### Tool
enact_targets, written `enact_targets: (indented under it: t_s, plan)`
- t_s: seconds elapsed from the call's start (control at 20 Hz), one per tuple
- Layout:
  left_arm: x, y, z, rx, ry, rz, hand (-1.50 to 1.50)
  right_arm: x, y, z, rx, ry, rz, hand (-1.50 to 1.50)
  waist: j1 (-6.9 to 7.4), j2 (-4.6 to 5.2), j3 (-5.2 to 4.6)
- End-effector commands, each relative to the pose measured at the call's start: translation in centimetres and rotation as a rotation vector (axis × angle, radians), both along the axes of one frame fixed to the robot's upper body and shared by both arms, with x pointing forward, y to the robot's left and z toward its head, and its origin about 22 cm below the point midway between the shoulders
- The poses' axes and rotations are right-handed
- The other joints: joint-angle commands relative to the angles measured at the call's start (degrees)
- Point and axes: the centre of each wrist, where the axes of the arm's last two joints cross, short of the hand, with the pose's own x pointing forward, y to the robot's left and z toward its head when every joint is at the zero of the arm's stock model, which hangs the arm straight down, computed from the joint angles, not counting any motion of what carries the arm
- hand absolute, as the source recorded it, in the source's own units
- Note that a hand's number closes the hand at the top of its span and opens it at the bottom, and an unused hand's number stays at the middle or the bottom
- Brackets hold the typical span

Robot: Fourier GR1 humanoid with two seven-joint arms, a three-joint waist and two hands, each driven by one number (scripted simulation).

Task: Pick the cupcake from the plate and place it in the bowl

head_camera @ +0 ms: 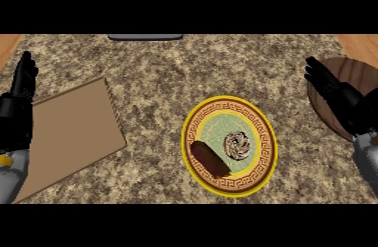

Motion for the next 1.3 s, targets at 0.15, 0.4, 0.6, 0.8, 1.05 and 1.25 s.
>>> enact_targets:
  t_s: [0.15,0.4,0.6,0.8,1.05,1.25]
  plan:
    - [0.1,-1.3,-1.2,-0.125,0.093,-0.051,0.00,1.5,5.6,7.6,0.119,-0.368,0.449,1.50,2.38,0.27,0.79]
    - [-0.6,-0.9,-2.5,-0.235,0.190,-0.067,0.00,0.0,1.0,7.3,-0.560,-0.274,0.246,-1.50,0.33,0.10,0.51]
    - [-2.4,1.0,-2.2,-0.260,0.205,-0.062,0.00,-6.9,1.5,1.6,-0.349,-0.377,0.252,-1.50,-0.56,-0.23,0.78]
    - [-2.9,1.2,-4.7,-0.255,0.210,-0.071,0.00,-9.0,-0.7,2.0,-0.442,-0.394,0.292,-1.50,0.62,0.26,0.72]
    - [-0.4,0.6,-2.1,-0.257,0.221,-0.093,0.00,-9.9,-0.8,2.9,-0.434,-0.349,0.220,-1.50,0.85,0.36,0.73]
    - [-0.7,1.0,-0.8,-0.251,0.207,-0.092,0.00,-6.3,2.6,8.4,-0.498,-0.366,0.252,-1.50,1.78,0.44,0.69]
